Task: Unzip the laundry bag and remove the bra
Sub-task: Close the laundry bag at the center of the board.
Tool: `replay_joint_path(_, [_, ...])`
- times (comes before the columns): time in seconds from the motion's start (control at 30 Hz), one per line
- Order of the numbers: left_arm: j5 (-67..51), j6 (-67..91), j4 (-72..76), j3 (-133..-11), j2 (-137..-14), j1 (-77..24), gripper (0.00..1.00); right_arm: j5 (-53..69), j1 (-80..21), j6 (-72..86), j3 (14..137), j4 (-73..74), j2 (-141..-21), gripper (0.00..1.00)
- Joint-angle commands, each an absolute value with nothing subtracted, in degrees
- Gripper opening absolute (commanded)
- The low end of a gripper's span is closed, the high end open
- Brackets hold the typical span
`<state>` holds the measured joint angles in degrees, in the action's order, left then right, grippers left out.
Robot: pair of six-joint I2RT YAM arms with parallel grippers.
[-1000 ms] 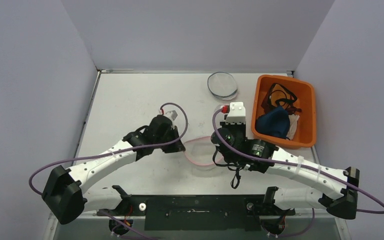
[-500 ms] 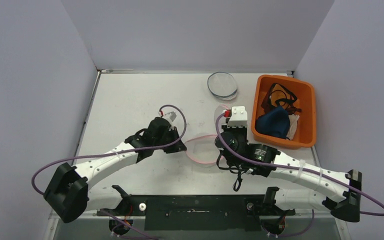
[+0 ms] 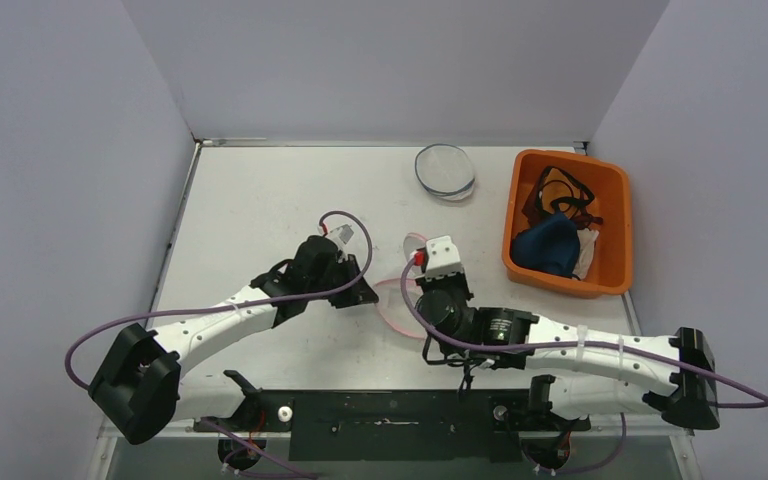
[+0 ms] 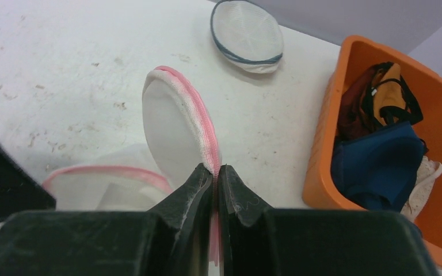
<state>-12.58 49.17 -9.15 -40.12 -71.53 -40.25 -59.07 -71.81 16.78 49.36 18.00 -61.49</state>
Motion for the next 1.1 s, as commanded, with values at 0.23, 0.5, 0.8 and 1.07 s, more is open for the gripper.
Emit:
replay_joint_path(0.23, [-17.99, 53.02, 0.92, -38.62, -69.74, -39.46, 0.07, -59.32, -82.46, 2.47, 43.10, 1.17, -71.57, 0.05])
replay_joint_path(0.5, [-12.32, 50.84, -6.92, -37.74, -68.94, -38.66, 0.10, -64.70, -84.59, 2.29, 39.47, -1.36, -75.95, 0.05])
replay_joint_path(0.8, [-11.77, 49.09, -10.93, -37.50, -68.65, -37.62, 0.20, -81.35, -88.22, -5.67, 37.46, -11.15, -75.14, 0.05])
replay_joint_path(1.07, [-10.85, 48.75, -15.74, -38.75, -63.65, -37.46, 0.54, -80.97, -89.71, -24.01, 33.32, -28.70, -78.25, 0.05])
